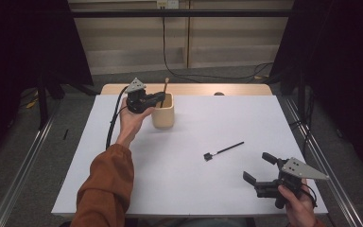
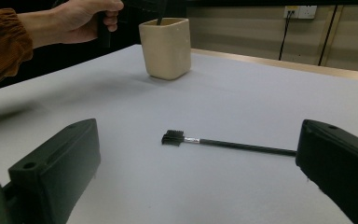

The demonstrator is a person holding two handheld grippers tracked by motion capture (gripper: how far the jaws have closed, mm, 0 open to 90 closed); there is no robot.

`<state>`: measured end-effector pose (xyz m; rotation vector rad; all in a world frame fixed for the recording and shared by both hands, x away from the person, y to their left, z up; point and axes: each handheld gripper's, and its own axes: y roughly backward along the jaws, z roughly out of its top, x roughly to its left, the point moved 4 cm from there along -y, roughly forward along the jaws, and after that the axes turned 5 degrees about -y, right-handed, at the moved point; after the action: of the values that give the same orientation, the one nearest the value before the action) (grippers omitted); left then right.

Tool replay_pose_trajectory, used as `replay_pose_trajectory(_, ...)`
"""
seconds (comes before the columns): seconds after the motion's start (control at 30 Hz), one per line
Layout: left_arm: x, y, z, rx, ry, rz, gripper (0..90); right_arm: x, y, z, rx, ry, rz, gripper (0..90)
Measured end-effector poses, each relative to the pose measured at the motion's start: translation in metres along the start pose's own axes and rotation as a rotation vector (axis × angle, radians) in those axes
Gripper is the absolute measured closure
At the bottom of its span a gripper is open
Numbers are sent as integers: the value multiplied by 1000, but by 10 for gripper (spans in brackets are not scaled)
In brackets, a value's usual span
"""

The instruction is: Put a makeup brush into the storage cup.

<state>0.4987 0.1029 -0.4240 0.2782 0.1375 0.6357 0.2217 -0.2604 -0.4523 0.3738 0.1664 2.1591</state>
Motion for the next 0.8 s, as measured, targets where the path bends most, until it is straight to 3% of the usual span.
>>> replay_pose_trajectory(0.3,-3,-1,-4,34,-22,10,834,0,0,0,-1,-1,-1,0)
replay_pose_trajectory(0.53,0,-1,-7,34,13,10,821,0,0,0,-1,1,2,0)
replay_pose_trajectory(0.67,-3,-1,-4,20,9,1,790,0,0,0,-2,0,0,0)
replay_pose_trajectory(0.8,-3,-1,-5,25,14,10,673,0,1,0,0,3,3,0)
